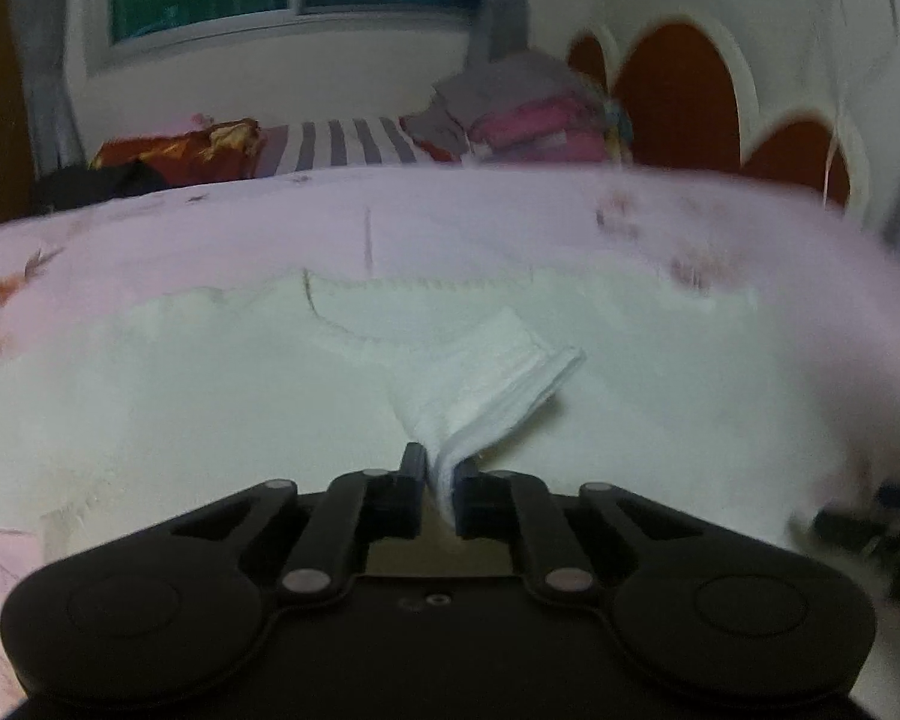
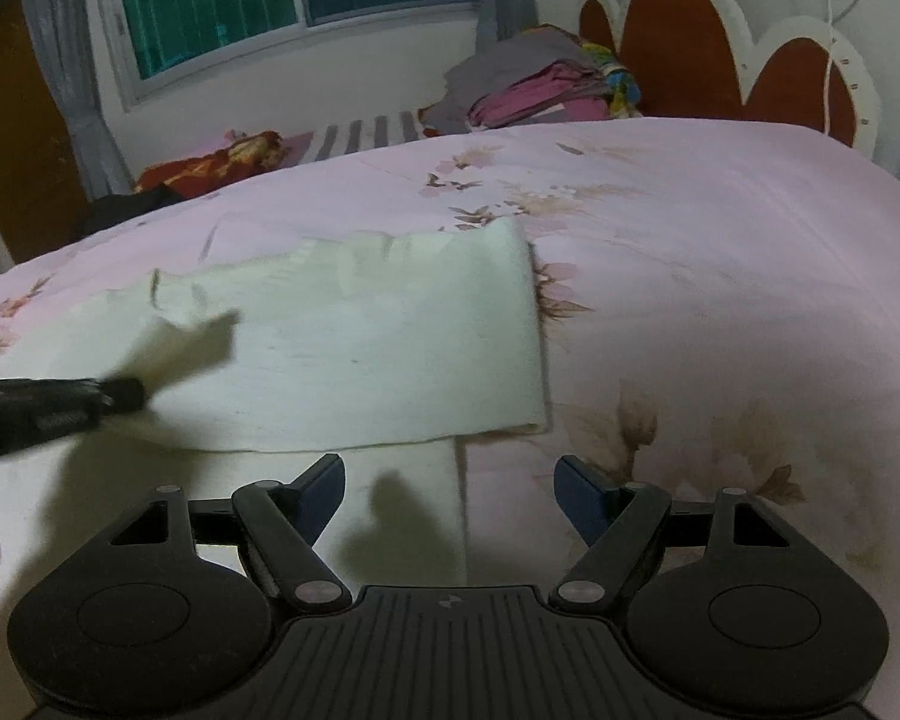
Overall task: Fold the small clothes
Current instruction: 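Grasp the other sleeve cuff with the left gripper, then fold the held sleeve across the body and open the left gripper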
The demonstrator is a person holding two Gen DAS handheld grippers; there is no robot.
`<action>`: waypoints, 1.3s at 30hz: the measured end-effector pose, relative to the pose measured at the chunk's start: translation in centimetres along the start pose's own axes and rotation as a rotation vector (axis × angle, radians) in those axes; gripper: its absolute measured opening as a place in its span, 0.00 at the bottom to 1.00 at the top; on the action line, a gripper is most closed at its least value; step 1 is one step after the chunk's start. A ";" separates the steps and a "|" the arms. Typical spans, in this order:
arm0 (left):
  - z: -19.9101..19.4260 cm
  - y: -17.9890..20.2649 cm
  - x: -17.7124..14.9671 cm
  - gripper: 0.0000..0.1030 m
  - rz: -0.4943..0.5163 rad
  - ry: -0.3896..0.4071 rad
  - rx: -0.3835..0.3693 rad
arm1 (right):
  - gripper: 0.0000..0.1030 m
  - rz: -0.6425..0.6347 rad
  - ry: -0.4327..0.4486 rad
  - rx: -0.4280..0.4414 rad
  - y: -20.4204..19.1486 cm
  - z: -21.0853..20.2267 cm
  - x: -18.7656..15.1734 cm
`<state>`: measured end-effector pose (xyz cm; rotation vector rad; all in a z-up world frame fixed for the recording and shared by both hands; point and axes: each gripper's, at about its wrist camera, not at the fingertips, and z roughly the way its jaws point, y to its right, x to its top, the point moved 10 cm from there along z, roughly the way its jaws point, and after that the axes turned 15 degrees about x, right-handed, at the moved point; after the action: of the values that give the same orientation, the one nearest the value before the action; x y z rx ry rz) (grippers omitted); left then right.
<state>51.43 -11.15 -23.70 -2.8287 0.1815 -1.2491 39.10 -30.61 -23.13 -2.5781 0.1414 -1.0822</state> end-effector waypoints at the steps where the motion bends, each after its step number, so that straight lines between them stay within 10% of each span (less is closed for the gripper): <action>1: -0.3 -0.6 0.5 0.07 -0.036 0.009 -0.012 | 0.75 0.001 0.001 -0.008 0.2 0.1 0.0; 14: -2.1 -6.2 5.2 0.07 -0.229 0.075 -0.024 | 0.74 -0.008 0.004 -0.031 1.1 3.3 1.2; 17: -1.2 -7.9 4.5 0.07 -0.261 0.055 0.011 | 0.31 -0.014 0.002 -0.023 0.8 4.1 1.6; 25: 2.3 -10.5 0.5 0.16 -0.312 -0.079 0.069 | 0.03 0.028 0.013 -0.045 2.2 4.0 1.5; 29: 2.7 -10.8 -0.4 0.33 -0.350 -0.141 0.001 | 0.03 0.045 -0.019 -0.027 2.8 3.2 1.0; 31: 2.3 -10.9 -0.7 0.60 -0.373 -0.143 -0.024 | 0.05 0.026 -0.036 -0.007 2.4 2.4 0.6; 33: 1.6 -11.1 -0.5 0.74 -0.399 -0.127 -0.040 | 0.22 0.023 -0.029 0.005 2.3 1.4 0.6; 35: 1.0 -10.8 -0.6 0.76 -0.413 -0.119 -0.055 | 0.61 0.029 0.004 0.000 2.4 0.2 1.0; 39: 2.4 -9.6 -1.2 0.67 -0.394 -0.156 -0.059 | 0.61 0.021 0.037 0.018 2.2 -0.4 2.5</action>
<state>53.28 -1.49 -25.38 -3.0977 -0.3673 -1.0797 40.67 -33.35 -21.89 -2.5362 0.1664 -1.1197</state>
